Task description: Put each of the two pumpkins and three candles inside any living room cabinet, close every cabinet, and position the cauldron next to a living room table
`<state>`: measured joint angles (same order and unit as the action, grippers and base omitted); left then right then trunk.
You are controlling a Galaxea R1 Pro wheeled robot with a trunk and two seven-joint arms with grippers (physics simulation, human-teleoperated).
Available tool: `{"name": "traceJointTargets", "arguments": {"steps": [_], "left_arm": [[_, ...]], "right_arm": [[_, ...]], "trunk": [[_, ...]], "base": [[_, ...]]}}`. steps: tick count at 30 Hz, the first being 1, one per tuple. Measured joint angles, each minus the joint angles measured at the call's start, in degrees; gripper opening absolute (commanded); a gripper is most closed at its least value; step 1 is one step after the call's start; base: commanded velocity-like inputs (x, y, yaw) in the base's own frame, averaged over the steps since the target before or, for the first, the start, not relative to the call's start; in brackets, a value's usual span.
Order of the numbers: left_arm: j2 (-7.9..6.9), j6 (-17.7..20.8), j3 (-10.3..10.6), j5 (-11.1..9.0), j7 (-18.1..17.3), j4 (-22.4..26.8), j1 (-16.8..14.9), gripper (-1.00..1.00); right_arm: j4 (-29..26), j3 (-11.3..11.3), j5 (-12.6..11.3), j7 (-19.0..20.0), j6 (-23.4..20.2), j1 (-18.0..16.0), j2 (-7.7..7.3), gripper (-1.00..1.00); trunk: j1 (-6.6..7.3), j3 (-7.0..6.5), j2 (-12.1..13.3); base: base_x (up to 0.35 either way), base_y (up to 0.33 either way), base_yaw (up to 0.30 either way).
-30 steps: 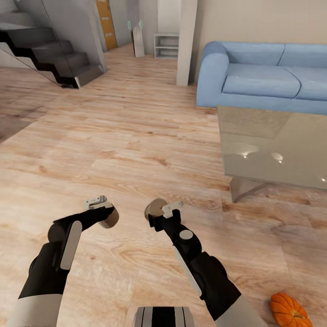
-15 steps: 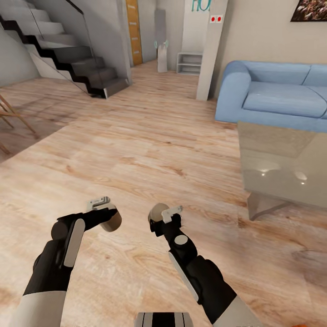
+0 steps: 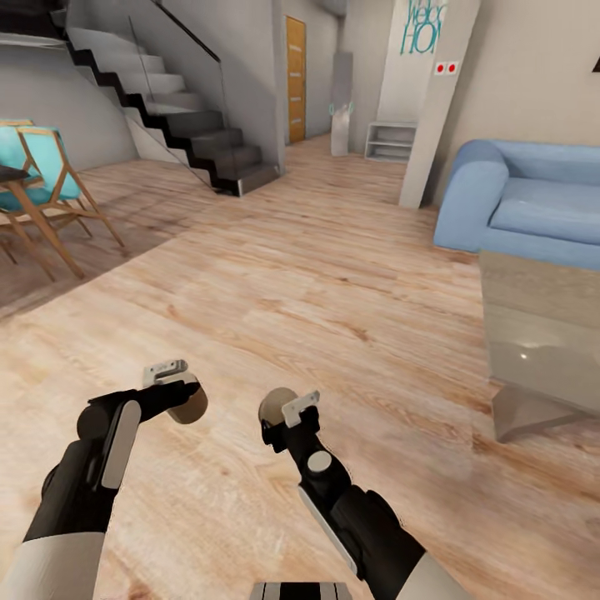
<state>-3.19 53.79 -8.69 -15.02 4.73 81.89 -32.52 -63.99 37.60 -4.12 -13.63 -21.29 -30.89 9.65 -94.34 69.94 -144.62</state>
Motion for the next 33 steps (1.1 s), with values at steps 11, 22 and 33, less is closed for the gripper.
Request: {"name": "traceJointTargets", "arguments": {"steps": [11,22,33], "left_arm": [[0.80,-0.1,0.1,-0.1,0.0,-0.2,0.0,-1.00],[0.82,-0.1,0.1,-0.2,0.0,-0.2,0.0,-1.00],[0.82,-0.2,0.1,0.0,0.0,-0.3,0.0,-1.00]], "right_arm": [[0.1,0.2,0.0,-0.3,5.0,0.6,0.09,-1.00],[0.1,0.8,-7.4,-11.4,5.0,0.6,0.12,-1.00],[0.0,1.0,-8.2,-11.8,4.9,0.6,0.11,-1.00]], "trunk": [[0.28,-2.44,0.1],[0.57,-4.88,0.3],[0.85,-7.06,0.4]], "base": [[0.000,0.000,0.293],[0.000,0.000,0.293],[0.000,0.000,0.244]]}}
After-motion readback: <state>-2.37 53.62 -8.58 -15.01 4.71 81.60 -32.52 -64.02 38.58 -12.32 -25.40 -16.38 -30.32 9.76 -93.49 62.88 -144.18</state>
